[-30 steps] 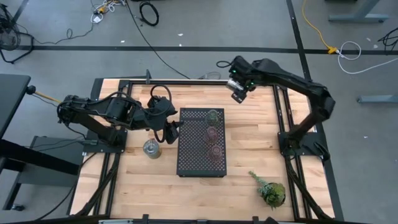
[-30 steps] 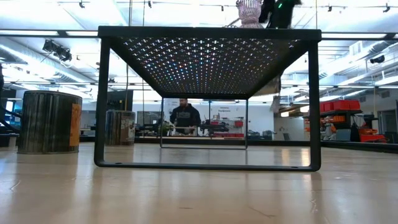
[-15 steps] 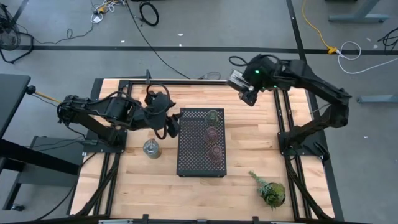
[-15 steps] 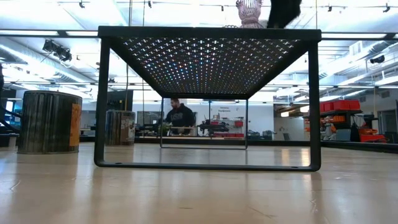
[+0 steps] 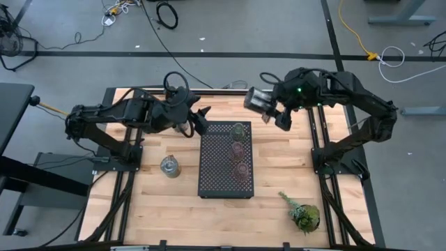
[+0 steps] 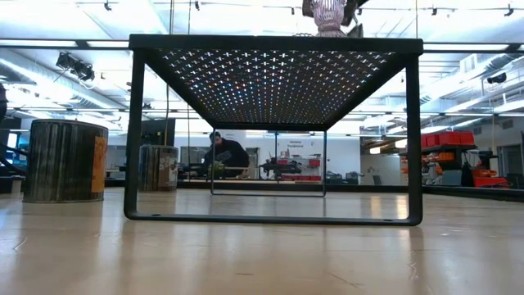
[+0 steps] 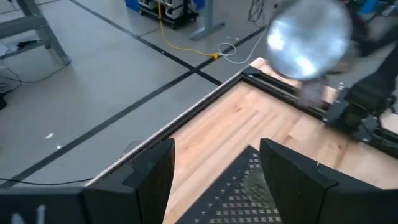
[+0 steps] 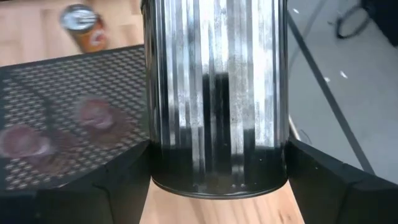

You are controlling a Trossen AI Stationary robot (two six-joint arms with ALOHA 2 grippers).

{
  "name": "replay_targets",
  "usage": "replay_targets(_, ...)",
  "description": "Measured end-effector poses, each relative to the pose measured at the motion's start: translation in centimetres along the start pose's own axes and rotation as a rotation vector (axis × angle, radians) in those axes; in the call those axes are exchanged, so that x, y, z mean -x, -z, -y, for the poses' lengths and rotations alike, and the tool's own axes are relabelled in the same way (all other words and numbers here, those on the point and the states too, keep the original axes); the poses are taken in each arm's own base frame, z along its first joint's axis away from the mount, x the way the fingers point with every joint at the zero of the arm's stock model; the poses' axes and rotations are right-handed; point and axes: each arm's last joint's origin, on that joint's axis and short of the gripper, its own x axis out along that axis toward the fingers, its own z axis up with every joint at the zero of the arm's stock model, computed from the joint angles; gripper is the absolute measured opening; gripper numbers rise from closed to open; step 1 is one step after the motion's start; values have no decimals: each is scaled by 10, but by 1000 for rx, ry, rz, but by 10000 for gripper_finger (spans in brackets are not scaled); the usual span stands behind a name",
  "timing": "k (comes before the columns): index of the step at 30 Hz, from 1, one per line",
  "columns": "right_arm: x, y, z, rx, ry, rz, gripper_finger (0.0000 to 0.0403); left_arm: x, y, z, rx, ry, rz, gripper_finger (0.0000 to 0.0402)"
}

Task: Pick & Place candle stick holders
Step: Put the top silver scented candle on the shelf

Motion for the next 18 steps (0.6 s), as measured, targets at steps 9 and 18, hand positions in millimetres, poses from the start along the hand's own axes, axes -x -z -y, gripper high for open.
replay_targets(9,-29,-9,-42,170,-107,-67,309,-8,-4,-10,15,-45,0,238)
replay_targets(18,-57,-33,-66,328,-25,-98,309,-10,0,-13,-6,-55,-44,238)
